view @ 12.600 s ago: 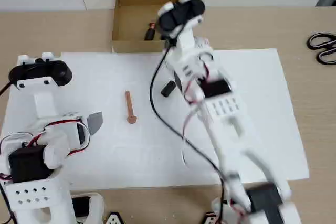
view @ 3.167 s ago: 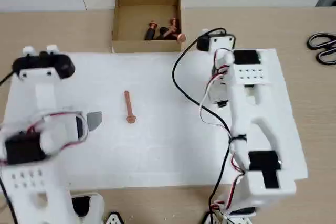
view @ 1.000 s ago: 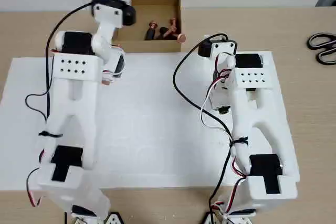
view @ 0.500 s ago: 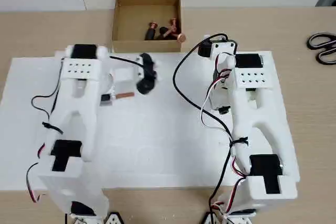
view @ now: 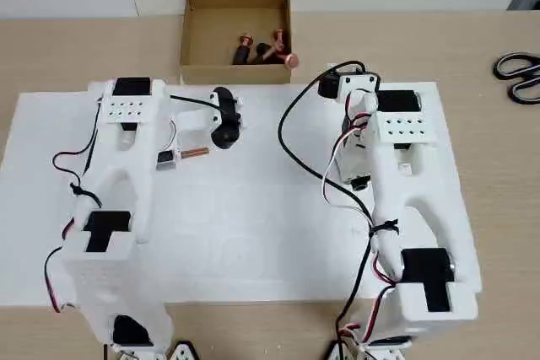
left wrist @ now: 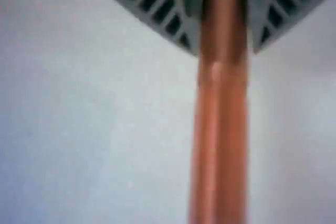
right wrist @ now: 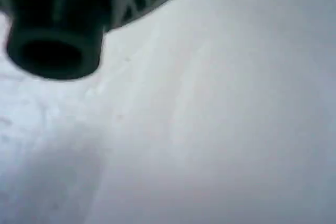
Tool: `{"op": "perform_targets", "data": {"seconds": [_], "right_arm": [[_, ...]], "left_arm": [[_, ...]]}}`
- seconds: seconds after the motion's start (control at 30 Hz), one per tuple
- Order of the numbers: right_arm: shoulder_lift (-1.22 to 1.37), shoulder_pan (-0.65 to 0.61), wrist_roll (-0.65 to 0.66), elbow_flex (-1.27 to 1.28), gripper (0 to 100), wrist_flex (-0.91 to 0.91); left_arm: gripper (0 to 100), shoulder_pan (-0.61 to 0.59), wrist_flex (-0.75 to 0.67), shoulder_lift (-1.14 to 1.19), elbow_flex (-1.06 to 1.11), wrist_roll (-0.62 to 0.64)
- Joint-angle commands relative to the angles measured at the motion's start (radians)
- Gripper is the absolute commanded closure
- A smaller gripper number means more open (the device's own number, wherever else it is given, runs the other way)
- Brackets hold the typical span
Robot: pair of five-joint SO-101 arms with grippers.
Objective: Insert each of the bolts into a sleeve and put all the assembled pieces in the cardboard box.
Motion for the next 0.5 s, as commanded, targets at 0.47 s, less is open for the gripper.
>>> {"op": "perform_targets", "data": {"seconds": [0.47], "right_arm": [[-0.058, 0.002, -0.021, -0.008, 99.4, 0.005]], "left_arm": [[90, -0.018, 0.249, -0.025, -0.395, 0.368]]}}
